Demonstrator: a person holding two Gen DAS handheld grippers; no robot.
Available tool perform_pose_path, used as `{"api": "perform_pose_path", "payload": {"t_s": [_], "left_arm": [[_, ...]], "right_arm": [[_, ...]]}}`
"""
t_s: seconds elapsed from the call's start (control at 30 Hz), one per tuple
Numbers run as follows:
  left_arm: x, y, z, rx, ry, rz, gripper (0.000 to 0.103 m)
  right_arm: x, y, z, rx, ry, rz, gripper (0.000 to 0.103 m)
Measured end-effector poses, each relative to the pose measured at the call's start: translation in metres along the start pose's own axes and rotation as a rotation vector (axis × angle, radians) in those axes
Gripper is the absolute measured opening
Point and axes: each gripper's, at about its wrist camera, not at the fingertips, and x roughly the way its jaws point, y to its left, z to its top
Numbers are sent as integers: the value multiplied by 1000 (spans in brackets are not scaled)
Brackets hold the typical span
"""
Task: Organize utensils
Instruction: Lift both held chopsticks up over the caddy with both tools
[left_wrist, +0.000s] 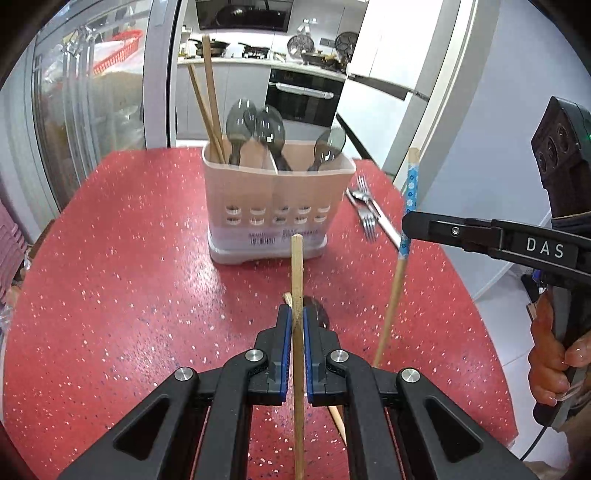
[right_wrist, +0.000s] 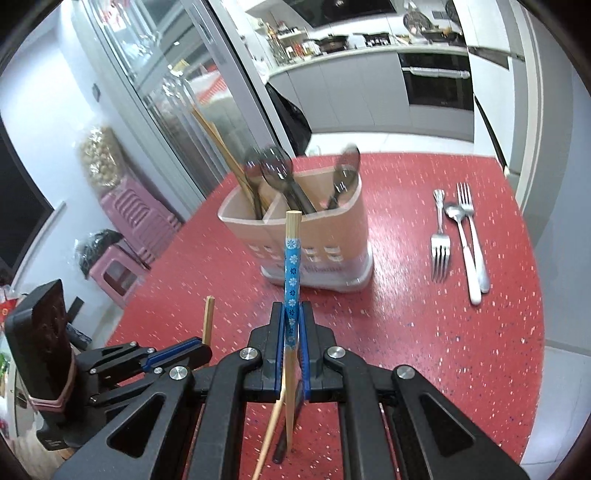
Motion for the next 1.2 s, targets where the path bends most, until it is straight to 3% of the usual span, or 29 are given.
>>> {"api": "perform_pose_path", "payload": {"t_s": [0.57,0.93,1.2], "left_arm": [[-64,17,62,-34,-226,-1,30],[-102,25,133,-22,-360,29,30],[-104,29,171,-20,-416,56,30]], "right_arm": [[-47,37,66,-96,-152,19,8],[-64,49,122,-139,-215,-8,8],[-58,46,157,-148,-249,-40,8]]}}
